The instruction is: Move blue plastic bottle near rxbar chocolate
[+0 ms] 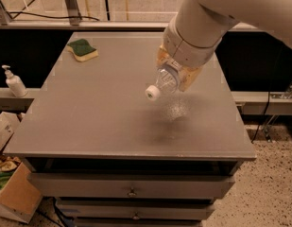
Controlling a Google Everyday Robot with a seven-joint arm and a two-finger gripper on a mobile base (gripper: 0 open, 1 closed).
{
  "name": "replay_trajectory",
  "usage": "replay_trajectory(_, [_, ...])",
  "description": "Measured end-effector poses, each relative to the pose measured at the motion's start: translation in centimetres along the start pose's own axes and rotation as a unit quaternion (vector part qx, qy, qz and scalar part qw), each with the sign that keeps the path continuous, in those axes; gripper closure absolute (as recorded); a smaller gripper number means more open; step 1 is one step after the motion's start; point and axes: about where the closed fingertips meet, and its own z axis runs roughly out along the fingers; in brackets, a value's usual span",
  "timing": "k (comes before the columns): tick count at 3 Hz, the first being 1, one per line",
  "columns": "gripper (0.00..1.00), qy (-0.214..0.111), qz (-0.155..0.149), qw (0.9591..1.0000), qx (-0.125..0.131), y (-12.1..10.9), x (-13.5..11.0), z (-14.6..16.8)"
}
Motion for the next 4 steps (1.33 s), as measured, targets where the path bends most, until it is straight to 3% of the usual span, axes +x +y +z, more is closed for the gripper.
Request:
replay_trajectory(2, [1.0, 0.003, 0.013, 0.9997, 0.02, 3.8, 7.7, 2.9])
replay_trajectory(4, [1.0, -0.035, 0.027, 0.9972, 0.06, 5.5, 13.8, 7.1])
